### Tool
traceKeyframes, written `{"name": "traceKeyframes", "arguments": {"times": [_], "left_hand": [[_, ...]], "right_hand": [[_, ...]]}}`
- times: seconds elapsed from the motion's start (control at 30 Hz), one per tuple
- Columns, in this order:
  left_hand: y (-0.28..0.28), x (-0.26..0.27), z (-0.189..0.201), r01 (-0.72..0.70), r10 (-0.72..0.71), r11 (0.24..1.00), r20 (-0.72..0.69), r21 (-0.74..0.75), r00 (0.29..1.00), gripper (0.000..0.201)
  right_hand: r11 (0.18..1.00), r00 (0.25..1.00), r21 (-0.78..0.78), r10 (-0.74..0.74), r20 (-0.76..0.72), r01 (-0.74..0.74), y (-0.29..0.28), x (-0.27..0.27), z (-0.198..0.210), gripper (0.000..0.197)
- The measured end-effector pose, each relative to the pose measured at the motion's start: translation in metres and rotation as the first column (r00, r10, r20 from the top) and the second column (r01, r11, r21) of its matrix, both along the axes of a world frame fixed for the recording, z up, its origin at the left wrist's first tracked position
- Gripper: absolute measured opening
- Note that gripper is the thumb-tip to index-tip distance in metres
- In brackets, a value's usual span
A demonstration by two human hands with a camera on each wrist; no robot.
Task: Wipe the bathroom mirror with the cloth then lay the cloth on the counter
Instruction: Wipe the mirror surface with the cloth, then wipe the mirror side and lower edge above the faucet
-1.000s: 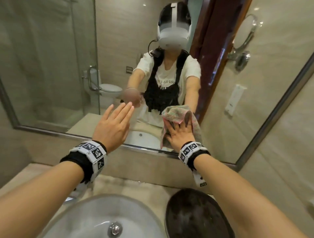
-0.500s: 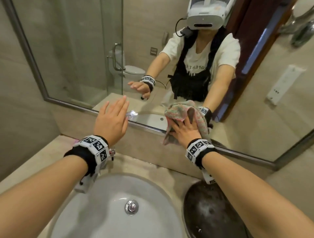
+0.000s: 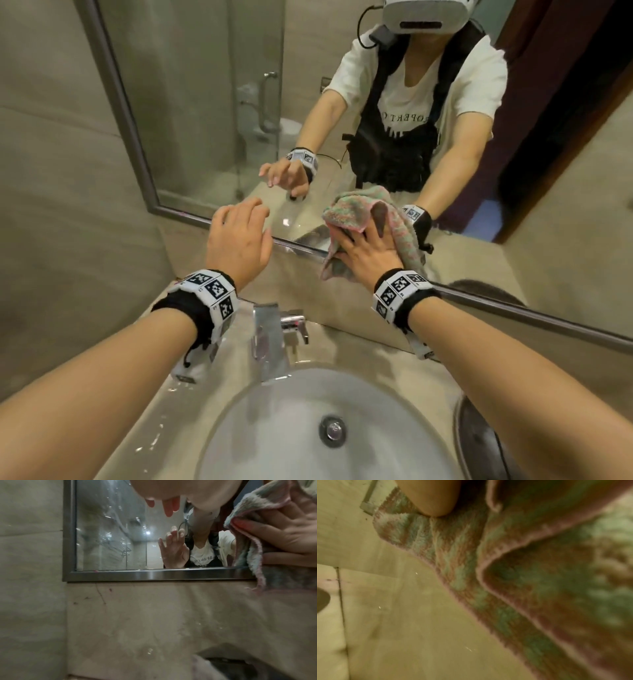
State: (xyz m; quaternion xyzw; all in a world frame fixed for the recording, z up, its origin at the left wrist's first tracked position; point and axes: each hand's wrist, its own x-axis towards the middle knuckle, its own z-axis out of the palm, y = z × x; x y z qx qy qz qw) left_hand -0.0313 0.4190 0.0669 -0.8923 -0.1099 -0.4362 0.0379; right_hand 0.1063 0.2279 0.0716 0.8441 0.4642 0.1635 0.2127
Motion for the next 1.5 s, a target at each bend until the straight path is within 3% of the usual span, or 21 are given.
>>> {"name": "traceKeyframes", "arguments": {"times": [0.27, 0.37, 0.57, 0.7, 0.83, 1.0, 1.07, 1.13, 1.23, 1.3, 1.4, 1.5], "left_hand": [[0.106, -0.042, 0.000, -0.062, 0.063, 0.997, 0.028, -0.034, 0.998, 0.025], [0.136, -0.057, -0.001, -0.084, 0.085, 0.995, 0.021, -0.055, 0.996, 0.025], [0.181, -0.080, -0.008, -0.111, 0.112, 0.990, 0.012, -0.090, 0.994, 0.027], [0.182, -0.085, -0.008, -0.015, 0.015, 0.999, -0.004, -0.045, 1.000, 0.025], [0.174, -0.081, -0.005, 0.004, -0.014, 0.995, -0.105, -0.096, 0.994, 0.024], [0.161, -0.075, -0.010, -0.006, -0.059, 0.980, -0.316, -0.199, 0.947, 0.011], [0.149, -0.070, -0.010, 0.053, -0.125, 0.976, -0.342, -0.213, 0.931, 0.023], [0.139, -0.058, -0.009, 0.063, -0.197, 0.932, -0.352, -0.358, 0.915, 0.041], [0.131, -0.039, -0.009, -0.022, -0.251, 0.714, -0.285, -0.700, 0.925, 0.065], [0.124, -0.028, -0.008, -0.006, -0.211, 0.613, -0.170, -0.790, 0.963, 0.067], [0.119, -0.019, -0.001, -0.076, -0.087, 0.611, -0.163, -0.788, 0.983, 0.062], [0.119, -0.011, 0.009, -0.046, 0.022, 0.639, -0.042, -0.768, 0.999, 0.049]], "right_hand": [[0.996, 0.996, -0.002, 0.090, 0.012, -0.090, 0.117, -0.020, -0.007, 0.083], [0.989, 0.982, -0.053, 0.146, 0.121, -0.140, 0.147, -0.035, 0.002, 0.071], [0.979, 0.939, 0.006, 0.193, 0.286, -0.203, 0.222, -0.059, 0.013, 0.074], [0.991, 0.954, -0.029, 0.130, 0.271, -0.127, 0.257, -0.074, 0.009, 0.075], [0.981, 0.945, -0.011, 0.190, 0.266, -0.194, 0.272, -0.078, 0.017, 0.068], [0.873, 0.882, 0.135, 0.456, 0.117, -0.469, 0.261, -0.073, 0.054, 0.061], [0.844, 0.859, 0.195, 0.512, -0.019, -0.499, 0.256, -0.075, 0.071, 0.061], [0.844, 0.847, 0.251, 0.515, -0.131, -0.474, 0.254, -0.077, 0.083, 0.056], [0.847, 0.834, 0.284, 0.512, -0.208, -0.449, 0.253, -0.078, 0.094, 0.052], [0.837, 0.827, 0.282, 0.528, -0.191, -0.470, 0.249, -0.077, 0.100, 0.051], [0.798, 0.812, 0.349, 0.564, -0.147, -0.491, 0.230, -0.072, 0.110, 0.053], [0.718, 0.793, 0.401, 0.608, 0.037, -0.569, 0.206, -0.066, 0.111, 0.035]]}}
